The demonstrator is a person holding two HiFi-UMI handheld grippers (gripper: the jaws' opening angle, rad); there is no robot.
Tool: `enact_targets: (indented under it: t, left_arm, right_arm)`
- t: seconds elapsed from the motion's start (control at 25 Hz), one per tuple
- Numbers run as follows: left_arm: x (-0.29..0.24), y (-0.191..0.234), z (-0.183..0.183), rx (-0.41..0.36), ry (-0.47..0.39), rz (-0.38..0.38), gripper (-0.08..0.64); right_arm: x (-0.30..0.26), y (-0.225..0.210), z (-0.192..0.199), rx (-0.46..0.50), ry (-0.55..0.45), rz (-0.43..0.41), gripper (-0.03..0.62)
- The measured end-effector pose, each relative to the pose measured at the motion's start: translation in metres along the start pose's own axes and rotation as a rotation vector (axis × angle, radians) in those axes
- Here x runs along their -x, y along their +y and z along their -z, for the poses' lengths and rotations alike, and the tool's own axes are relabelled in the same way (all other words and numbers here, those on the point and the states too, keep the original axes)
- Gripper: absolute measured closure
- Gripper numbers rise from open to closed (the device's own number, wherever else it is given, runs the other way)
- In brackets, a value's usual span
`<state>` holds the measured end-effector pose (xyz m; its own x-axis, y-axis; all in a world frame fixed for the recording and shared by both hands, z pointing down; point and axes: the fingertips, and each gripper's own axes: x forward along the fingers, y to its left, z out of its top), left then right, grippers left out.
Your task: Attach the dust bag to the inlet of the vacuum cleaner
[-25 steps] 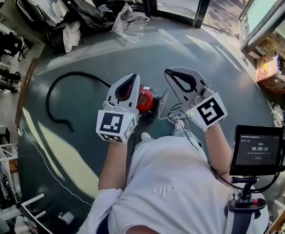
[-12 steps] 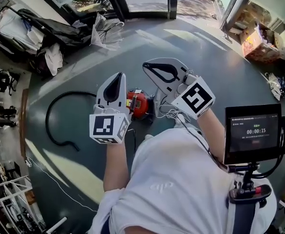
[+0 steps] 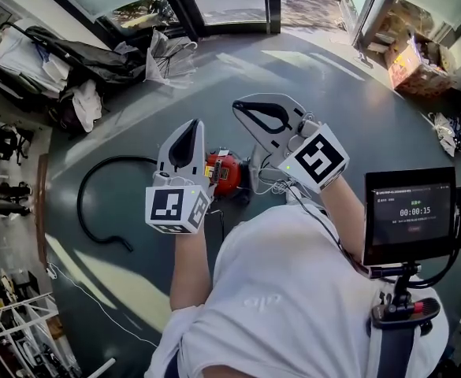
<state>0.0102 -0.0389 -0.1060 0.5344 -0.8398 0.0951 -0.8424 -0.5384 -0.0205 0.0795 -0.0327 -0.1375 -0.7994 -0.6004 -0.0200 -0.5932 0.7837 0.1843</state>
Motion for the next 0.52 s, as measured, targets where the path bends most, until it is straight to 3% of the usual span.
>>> enact_targets:
  t: [0.52]
  left_arm:
    - [-0.007, -0.006, 0.014, 0.023, 0.031, 0.029, 0.554]
  right_arm:
    - [0.008, -0.006, 0.014, -0.024, 0.04, 0.037, 0.581]
